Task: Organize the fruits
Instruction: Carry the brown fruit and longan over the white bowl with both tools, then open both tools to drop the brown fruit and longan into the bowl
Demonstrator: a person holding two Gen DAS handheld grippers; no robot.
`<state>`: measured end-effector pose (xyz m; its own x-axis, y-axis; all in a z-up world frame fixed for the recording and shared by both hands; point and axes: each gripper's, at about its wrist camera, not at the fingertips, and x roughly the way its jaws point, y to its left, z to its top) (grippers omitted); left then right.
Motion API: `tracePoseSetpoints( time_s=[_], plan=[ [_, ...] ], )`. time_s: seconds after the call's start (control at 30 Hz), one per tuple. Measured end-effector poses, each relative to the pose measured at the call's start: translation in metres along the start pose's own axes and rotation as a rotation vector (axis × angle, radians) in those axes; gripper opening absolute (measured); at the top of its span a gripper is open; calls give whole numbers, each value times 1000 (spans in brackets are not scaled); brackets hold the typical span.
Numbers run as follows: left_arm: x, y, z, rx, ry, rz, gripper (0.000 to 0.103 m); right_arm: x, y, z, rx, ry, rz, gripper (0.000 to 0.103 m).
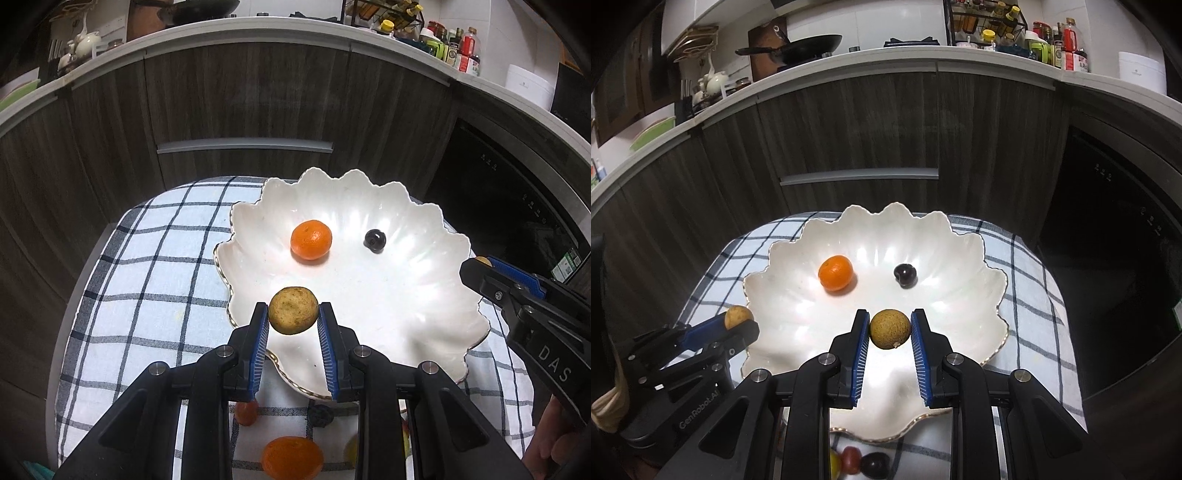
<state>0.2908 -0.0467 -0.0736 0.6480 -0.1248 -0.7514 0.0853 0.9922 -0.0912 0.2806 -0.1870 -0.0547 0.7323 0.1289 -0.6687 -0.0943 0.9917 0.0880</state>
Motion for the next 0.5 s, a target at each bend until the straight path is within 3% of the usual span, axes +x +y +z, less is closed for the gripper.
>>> tracePoseSetpoints(
  time_s=[0.13,0.2,0.27,0.4,0.5],
  plan=[
    [3,2,-1,-8,11,-1,31,4,1,-1,-2,11,4,25],
    [3,3,-2,-11,16,6,40,5,2,-2,0,14,2,25],
    [-1,4,-2,-13,6,15,57,4,2,-2,-2,15,3,26],
    [-7,8,-2,-28,-7,24,65,1,4,-2,-13,1,-10,59],
    [-9,11,-1,-31,-11,33,72,-3,4,-1,-6,-9,-22,66]
  ],
)
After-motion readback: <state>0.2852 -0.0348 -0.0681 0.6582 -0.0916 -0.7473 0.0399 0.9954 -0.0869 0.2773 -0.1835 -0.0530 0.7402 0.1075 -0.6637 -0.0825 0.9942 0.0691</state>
